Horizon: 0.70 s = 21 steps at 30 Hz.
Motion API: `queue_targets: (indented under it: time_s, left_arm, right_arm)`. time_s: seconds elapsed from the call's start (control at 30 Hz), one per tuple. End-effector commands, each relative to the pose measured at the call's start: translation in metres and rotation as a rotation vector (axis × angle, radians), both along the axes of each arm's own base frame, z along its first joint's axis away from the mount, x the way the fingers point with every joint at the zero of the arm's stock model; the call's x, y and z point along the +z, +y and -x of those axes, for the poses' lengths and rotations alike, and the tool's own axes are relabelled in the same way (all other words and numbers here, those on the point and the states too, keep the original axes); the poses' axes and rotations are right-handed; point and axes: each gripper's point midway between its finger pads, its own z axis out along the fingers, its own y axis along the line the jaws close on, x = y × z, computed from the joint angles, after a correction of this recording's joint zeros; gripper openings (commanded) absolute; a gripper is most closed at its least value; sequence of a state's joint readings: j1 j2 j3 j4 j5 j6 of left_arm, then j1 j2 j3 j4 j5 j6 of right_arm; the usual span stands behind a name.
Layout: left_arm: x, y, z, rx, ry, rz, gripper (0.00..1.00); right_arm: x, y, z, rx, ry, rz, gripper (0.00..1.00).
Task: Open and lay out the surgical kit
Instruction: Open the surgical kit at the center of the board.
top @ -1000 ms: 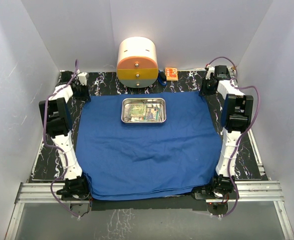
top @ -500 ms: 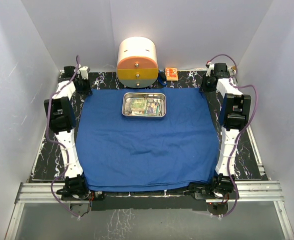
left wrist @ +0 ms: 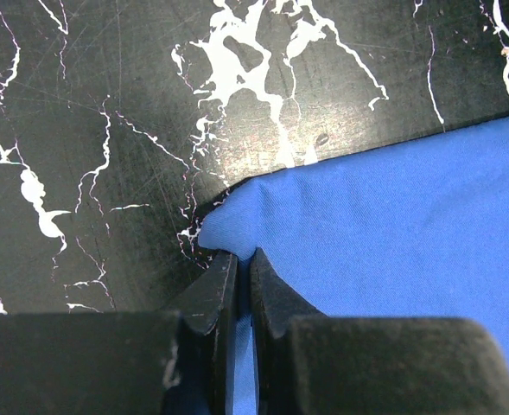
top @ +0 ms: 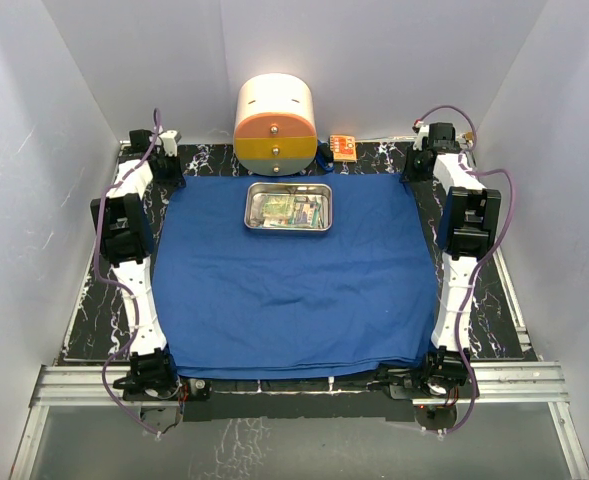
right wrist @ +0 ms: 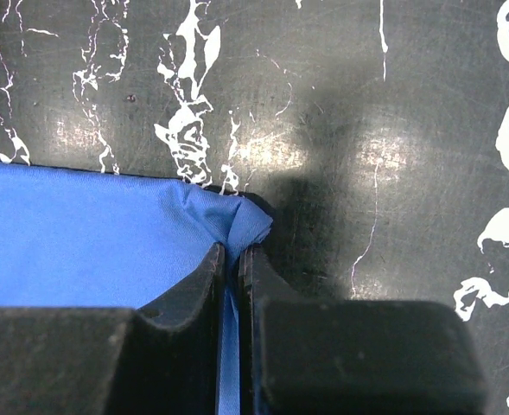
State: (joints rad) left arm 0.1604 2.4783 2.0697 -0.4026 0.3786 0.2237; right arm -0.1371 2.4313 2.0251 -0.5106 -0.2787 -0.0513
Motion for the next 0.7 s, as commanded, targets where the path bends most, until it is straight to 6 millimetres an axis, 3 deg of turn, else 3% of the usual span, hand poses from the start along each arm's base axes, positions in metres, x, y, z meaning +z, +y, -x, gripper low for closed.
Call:
queue_targets:
  time_s: [0.0, 0.3, 0.67]
  left_arm:
    - [-0.026, 0.009, 0.018, 0.035, 0.086, -0.051, 0.00]
    - [-0.011, 0.009, 0.023, 0.051, 0.058, -0.049, 0.00]
    - [0.013, 0.021, 0.004, 0.083, -0.021, -0.102, 0.00]
  right_arm:
    - [0.006, -0.018, -0.023, -0.012, -0.073, 0.066, 0.00]
    - [0.017, -0.026, -0.035, -0.005, -0.109, 0.120, 0.00]
    - [0.044, -0.019, -0.034, 0.042, -0.140, 0.216, 0.00]
